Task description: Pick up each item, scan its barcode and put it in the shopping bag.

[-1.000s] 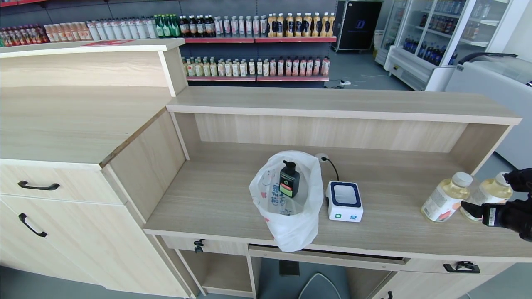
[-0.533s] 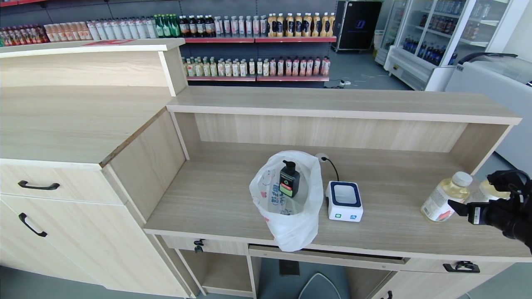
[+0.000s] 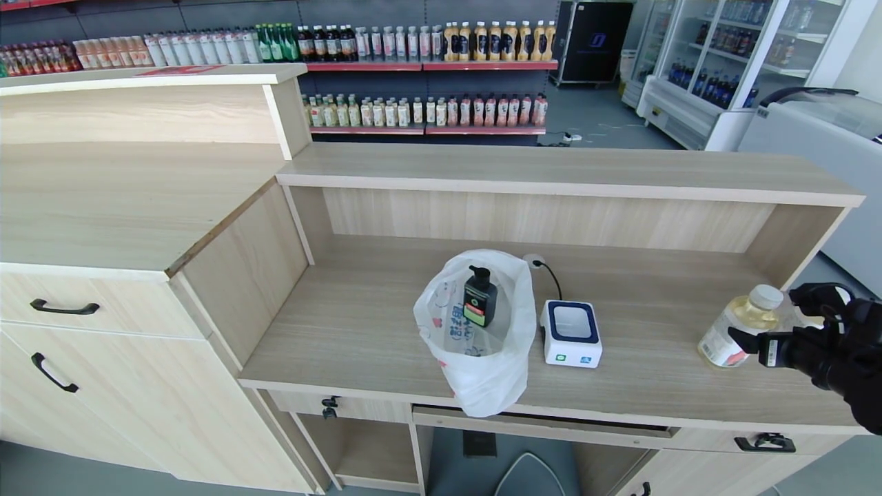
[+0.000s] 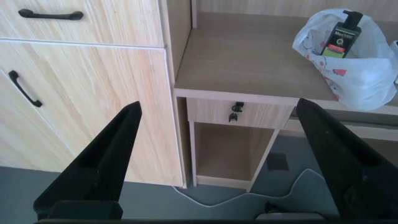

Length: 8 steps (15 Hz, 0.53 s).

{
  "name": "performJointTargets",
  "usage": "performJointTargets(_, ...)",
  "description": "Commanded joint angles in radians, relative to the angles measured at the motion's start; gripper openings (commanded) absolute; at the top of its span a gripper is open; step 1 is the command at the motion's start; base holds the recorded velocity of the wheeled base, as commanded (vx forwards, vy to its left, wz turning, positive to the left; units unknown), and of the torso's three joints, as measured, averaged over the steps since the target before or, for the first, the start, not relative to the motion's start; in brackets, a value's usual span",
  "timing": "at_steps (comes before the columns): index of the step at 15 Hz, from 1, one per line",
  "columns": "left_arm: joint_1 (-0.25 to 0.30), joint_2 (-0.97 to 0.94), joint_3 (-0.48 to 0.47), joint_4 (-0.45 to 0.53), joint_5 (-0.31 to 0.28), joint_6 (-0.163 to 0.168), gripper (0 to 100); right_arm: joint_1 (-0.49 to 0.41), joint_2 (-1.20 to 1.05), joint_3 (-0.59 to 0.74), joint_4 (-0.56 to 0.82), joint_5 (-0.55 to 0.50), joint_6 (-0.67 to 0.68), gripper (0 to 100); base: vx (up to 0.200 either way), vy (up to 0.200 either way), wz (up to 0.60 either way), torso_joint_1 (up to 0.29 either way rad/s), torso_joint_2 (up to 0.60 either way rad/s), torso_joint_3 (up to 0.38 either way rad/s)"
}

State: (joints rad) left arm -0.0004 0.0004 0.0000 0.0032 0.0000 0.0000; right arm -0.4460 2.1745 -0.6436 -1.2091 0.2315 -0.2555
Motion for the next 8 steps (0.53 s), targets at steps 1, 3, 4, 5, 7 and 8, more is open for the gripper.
performJointTargets(1,0.000,0.000,0.000,0.000,0.000,0.000,100,0.010,0.044,-0.013,-0.015,0.000,0.009,100,0.000,0.000,0.00,0.000,0.00,0.000)
performJointTargets(3,0.000,0.000,0.000,0.000,0.000,0.000,100,0.016,0.064,-0.013,-0.035,0.000,0.010,100,0.000,0.000,0.00,0.000,0.00,0.000)
performJointTargets(4,0.000,0.000,0.000,0.000,0.000,0.000,100,0.032,0.079,-0.013,-0.056,0.000,0.010,100,0.000,0.000,0.00,0.000,0.00,0.000)
performJointTargets(5,0.000,0.000,0.000,0.000,0.000,0.000,100,0.033,0.080,-0.014,-0.059,0.000,0.012,100,0.000,0.000,0.00,0.000,0.00,0.000)
performJointTargets(7,0.000,0.000,0.000,0.000,0.000,0.000,100,0.064,0.113,-0.028,-0.096,0.000,0.012,100,0.000,0.000,0.00,0.000,0.00,0.000)
performJointTargets(8,0.000,0.000,0.000,0.000,0.000,0.000,100,0.075,0.122,-0.039,-0.098,0.000,0.012,100,0.000,0.000,0.00,0.000,0.00,0.000)
